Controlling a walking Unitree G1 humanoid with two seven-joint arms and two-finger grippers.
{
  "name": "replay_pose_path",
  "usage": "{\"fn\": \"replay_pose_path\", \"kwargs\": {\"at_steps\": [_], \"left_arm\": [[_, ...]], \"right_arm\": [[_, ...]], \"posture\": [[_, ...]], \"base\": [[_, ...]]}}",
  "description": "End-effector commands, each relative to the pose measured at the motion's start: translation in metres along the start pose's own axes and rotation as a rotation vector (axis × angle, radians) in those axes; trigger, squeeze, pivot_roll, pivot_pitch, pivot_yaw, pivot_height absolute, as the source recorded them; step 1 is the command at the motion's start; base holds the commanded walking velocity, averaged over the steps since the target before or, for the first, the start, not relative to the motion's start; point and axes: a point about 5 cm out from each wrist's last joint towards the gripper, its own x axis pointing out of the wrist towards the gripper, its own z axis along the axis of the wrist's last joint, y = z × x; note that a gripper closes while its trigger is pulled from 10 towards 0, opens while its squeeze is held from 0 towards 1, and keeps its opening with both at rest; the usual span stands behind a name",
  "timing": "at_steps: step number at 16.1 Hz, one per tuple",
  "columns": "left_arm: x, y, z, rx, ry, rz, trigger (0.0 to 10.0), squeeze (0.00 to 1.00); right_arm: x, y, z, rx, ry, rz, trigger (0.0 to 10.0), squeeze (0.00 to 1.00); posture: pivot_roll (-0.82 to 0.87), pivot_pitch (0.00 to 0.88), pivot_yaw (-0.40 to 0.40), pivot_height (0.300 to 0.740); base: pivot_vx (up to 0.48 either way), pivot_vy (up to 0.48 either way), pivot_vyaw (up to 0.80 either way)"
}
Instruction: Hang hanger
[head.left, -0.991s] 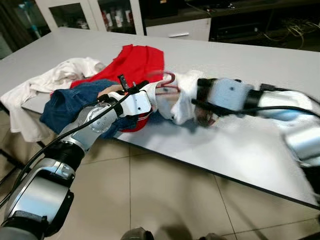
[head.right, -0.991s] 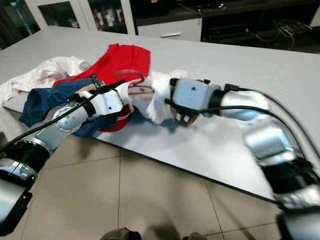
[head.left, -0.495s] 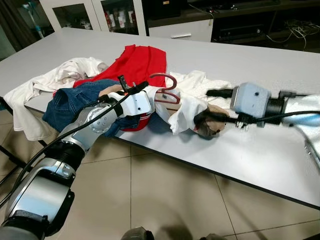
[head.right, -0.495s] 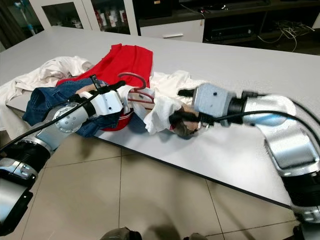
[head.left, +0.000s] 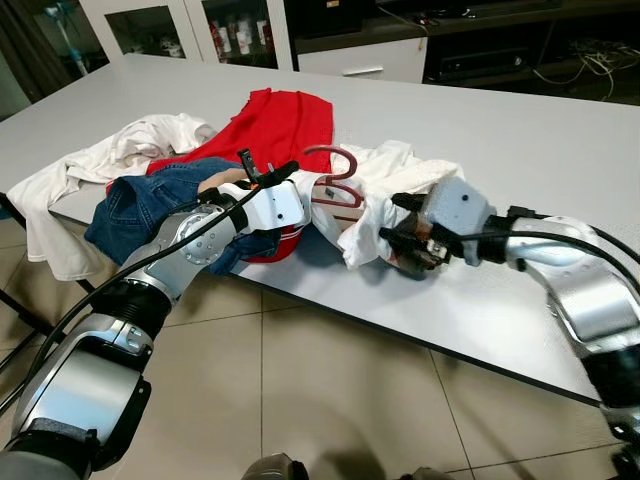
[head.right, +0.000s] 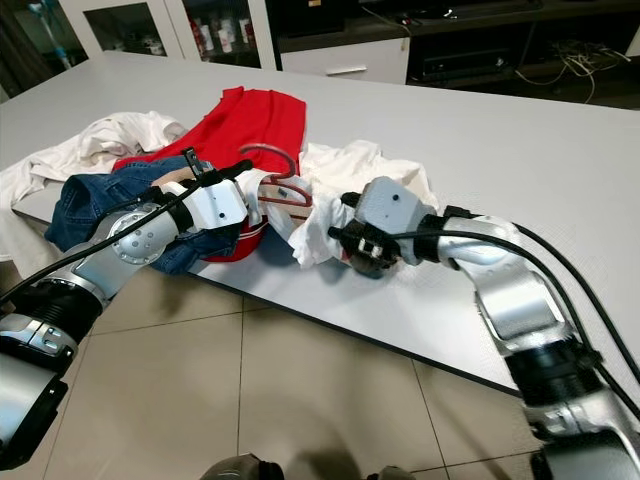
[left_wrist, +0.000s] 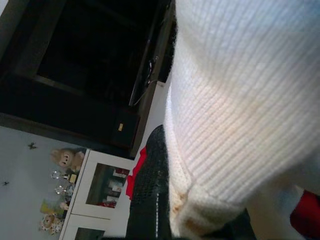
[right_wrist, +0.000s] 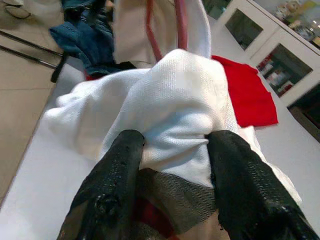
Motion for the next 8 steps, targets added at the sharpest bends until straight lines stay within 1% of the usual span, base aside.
{"fn": "replay_pose_path", "kwargs": {"at_steps": [1,5,6,7,8], "left_arm": [[0.001,0.004,0.001,0.023,-0.008,-0.006,0.0,0.00],[0.002,0.004,0.003,0.024,-0.017,-0.007,0.0,0.00],[0.003,0.004,0.004,0.024,-0.021,-0.006,0.0,0.00],[0.003,0.004,0.005,0.024,-0.025,-0.004,0.0,0.00],[0.004,0.004,0.006,0.023,-0.029,-0.001,0.0,0.00]], "right_arm": [[0.007,-0.001,0.001,-0.005,0.005,-0.001,10.0,0.00],[0.015,0.003,0.005,0.009,-0.021,0.026,10.0,0.00],[0.018,0.006,0.007,0.012,-0.028,0.042,9.6,0.00],[0.021,0.009,0.007,0.015,-0.031,0.059,6.5,0.00],[0.023,0.012,0.008,0.020,-0.034,0.067,2.5,0.00]], "posture": [[-0.11,0.000,0.128,0.740],[-0.11,0.000,0.127,0.740],[-0.11,0.000,0.126,0.740],[-0.11,0.000,0.125,0.740],[-0.11,0.000,0.124,0.740]], "base": [[0.000,0.000,0.00],[0.000,0.000,0.00],[0.000,0.000,0.00],[0.000,0.000,0.00],[0.000,0.000,0.00]]}}
